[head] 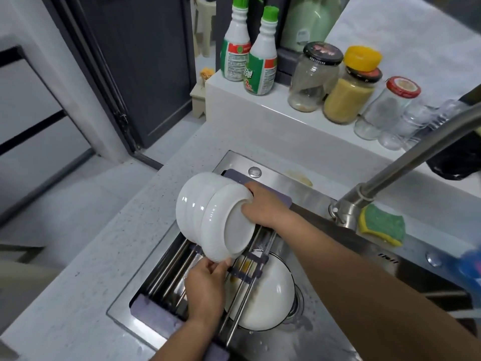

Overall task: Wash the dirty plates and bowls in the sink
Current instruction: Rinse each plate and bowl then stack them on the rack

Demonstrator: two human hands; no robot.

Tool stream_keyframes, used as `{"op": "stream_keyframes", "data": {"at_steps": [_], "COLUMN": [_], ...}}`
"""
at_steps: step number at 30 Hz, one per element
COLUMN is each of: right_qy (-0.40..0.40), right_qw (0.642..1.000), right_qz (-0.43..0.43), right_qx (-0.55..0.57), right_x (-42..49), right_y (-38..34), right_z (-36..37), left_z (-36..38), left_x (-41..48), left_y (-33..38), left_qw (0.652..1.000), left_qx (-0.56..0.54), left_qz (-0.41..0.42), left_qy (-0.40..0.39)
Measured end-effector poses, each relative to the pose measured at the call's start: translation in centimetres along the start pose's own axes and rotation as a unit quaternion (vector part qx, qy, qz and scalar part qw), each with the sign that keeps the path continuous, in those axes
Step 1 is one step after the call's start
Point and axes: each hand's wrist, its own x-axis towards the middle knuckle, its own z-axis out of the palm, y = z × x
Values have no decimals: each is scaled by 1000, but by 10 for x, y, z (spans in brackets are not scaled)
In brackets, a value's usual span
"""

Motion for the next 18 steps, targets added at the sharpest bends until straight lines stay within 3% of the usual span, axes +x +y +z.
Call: {"op": "stream_keyframes", "data": {"at_steps": [9, 15, 18], "right_qy": [28, 49, 120], "right_qw": [998, 998, 990], "right_qz": [-1, -11, -12], "right_qx": [-53, 38, 78], "right_x": [9, -12, -31], "right_y": [5, 22, 38], "right_z": [18, 17, 14], "left_z": [-4, -9, -9], "left_x": [14, 19, 16], "left_y": [9, 11, 14], "left_qw": [997, 986, 988], "left_qx": [74, 148, 111], "left_qz": [-6, -40, -71], "left_qy": [-31, -64, -86]}}
